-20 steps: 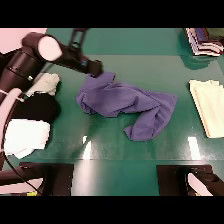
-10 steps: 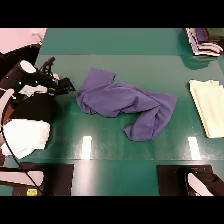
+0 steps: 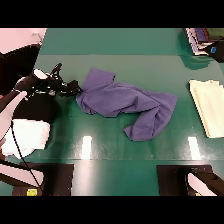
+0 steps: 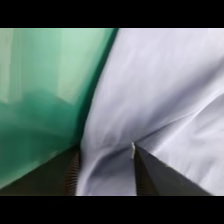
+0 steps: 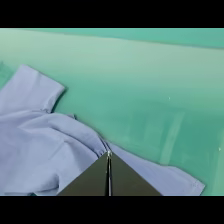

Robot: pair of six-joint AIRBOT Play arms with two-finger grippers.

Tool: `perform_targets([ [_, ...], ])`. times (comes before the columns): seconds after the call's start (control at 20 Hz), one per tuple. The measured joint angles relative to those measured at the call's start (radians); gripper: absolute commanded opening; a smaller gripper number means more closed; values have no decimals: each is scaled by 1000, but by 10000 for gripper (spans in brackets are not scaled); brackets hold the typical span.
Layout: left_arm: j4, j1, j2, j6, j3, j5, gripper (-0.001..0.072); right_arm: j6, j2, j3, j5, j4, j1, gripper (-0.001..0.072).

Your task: Fold the shirts.

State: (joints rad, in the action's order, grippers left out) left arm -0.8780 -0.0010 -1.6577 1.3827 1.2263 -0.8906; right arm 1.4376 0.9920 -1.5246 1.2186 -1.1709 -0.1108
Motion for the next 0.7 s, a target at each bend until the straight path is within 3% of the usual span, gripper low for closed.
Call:
perform_targets([
  [0.05,-8,-5,-3,0,-1,10,33,0,4,1,6,-2,1,18],
  [0.25,-6,-10,-3,-2,50,12,25,13,7,30,49,-28,16,19],
  [0.45,-19,-10,-4,-3,196,-64,25,43,-3,192,95,-48,135,20],
  [0.5,-23,-10,-4,-4,235,-82,25,47,-2,249,100,-50,179,83],
  [0.55,-26,-10,-3,-5,273,-100,25,50,6,300,104,-50,218,357],
  [0.6,-30,-11,-3,-6,305,-117,25,49,23,352,106,-50,256,493],
  [0.7,-30,-12,-3,-8,346,-138,25,33,73,438,105,-21,315,487],
])
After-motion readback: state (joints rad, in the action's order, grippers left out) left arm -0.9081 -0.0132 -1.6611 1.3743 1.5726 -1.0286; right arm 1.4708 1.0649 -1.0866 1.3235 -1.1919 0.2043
